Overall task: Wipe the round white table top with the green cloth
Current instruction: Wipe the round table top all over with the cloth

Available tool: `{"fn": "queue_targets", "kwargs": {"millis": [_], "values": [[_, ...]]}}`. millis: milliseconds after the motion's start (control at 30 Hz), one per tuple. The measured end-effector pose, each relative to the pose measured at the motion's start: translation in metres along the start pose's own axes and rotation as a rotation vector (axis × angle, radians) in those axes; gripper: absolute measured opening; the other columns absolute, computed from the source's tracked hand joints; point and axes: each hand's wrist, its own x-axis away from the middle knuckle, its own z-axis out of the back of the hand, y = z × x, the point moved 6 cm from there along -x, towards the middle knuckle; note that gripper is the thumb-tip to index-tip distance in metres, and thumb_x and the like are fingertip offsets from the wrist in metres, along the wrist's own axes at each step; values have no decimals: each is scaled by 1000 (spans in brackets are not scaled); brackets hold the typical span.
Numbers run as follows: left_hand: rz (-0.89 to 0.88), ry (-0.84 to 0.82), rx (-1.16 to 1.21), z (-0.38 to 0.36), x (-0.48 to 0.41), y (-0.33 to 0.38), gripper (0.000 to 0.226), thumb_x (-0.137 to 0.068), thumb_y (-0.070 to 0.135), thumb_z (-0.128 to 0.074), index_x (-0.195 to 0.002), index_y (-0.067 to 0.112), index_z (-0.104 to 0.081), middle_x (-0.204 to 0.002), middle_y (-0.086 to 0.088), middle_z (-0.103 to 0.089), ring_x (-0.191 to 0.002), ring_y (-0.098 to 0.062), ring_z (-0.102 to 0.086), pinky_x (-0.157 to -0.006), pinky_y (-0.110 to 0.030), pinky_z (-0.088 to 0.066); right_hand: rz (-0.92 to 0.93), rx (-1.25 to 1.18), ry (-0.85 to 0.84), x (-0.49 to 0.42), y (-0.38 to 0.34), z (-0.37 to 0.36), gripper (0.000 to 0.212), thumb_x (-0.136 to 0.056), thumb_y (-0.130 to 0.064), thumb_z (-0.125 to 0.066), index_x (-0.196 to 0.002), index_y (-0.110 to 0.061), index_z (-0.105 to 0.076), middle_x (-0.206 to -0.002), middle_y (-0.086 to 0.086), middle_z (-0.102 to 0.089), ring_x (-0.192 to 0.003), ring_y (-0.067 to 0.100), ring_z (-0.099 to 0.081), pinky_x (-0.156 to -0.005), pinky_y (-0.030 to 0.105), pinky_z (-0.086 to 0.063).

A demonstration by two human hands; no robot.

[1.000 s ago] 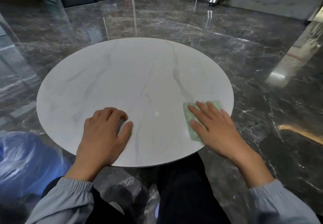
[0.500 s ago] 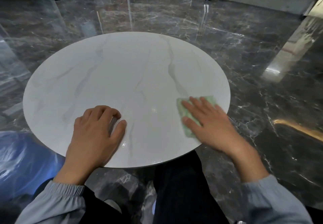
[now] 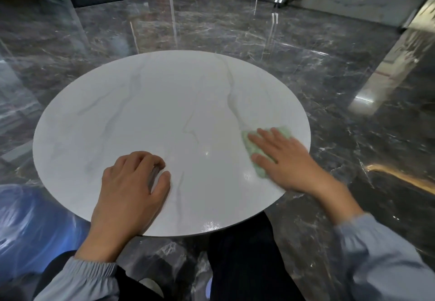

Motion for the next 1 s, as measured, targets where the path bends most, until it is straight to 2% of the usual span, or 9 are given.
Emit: {"fn": "queue_targets", "kwargs": {"millis": [133,300,400,500,633,700,833,933,1000], "values": [[-5,-2,-19,1,1,0,27,-94,46,-49,-109,29,-66,-115,7,-61,-110,-22,-54,-91,-40,-37,-167,1,-29,-26,28,9,58,-106,-57,-18,-161,-51,0,-172,-18,10,-158,12,16,-126,49,9],[-2,-13,-27,-2,0,-1,28,-94,46,-50,-110,29,-66,-115,7,-61,-110,-23,-54,-90,-40,-37,339,86,-55,44,-109,-26,58,-107,-60,-17,-157,-54,11,-169,-21,19,-153,11,30,-123,44,21],[-8,-8,-28,-2,1,-3,27,-94,46,-50,-110,30,-66,-114,7,-61,-110,-23,-53,-90,-38,-35,439,41,-76,58,-111,-22,57,-106,-64,-19,-157,-58,6,-168,-26,14,-152,3,28,-121,35,21],[-7,-14,-18,-1,1,-3,27,-95,47,-50,-110,31,-65,-115,9,-60,-112,-21,-51,-91,-36,-32,246,65,-16,14,-47,-9,62,-97,-72,-9,-157,-59,2,-170,-24,6,-156,3,17,-124,37,8],[3,-3,-3,0,1,0,25,-93,45,-50,-109,32,-64,-113,11,-59,-110,-19,-51,-91,-36,-34,-184,13,-17,-40,57,16,57,-106,-60,-20,-160,-53,-4,-172,-18,5,-159,12,11,-125,48,6],[6,-1,-3,0,1,0,25,-93,46,-49,-108,32,-64,-112,12,-58,-110,-18,-51,-92,-36,-33,-202,60,-44,-50,51,15,58,-107,-56,-16,-161,-49,3,-173,-14,10,-159,19,14,-126,55,5],[19,-6,-13,-2,1,-2,29,-93,49,-47,-109,33,-64,-114,11,-59,-112,-19,-52,-94,-39,-36,197,135,-47,-10,-75,-17,65,-97,-64,0,-159,-51,11,-171,-16,14,-158,18,20,-126,51,11],[15,-8,-17,-2,1,-2,30,-92,50,-46,-109,34,-64,-114,11,-59,-111,-19,-53,-93,-40,-37,442,11,-95,37,-129,-27,55,-107,-60,-16,-158,-56,5,-169,-25,16,-152,3,29,-120,36,24],[12,-9,-9,-2,1,-3,27,-92,49,-48,-108,34,-64,-113,13,-58,-110,-18,-52,-93,-37,-35,454,22,-72,21,-111,-19,56,-107,-61,-21,-158,-57,1,-169,-26,9,-154,1,22,-122,33,16]]}}
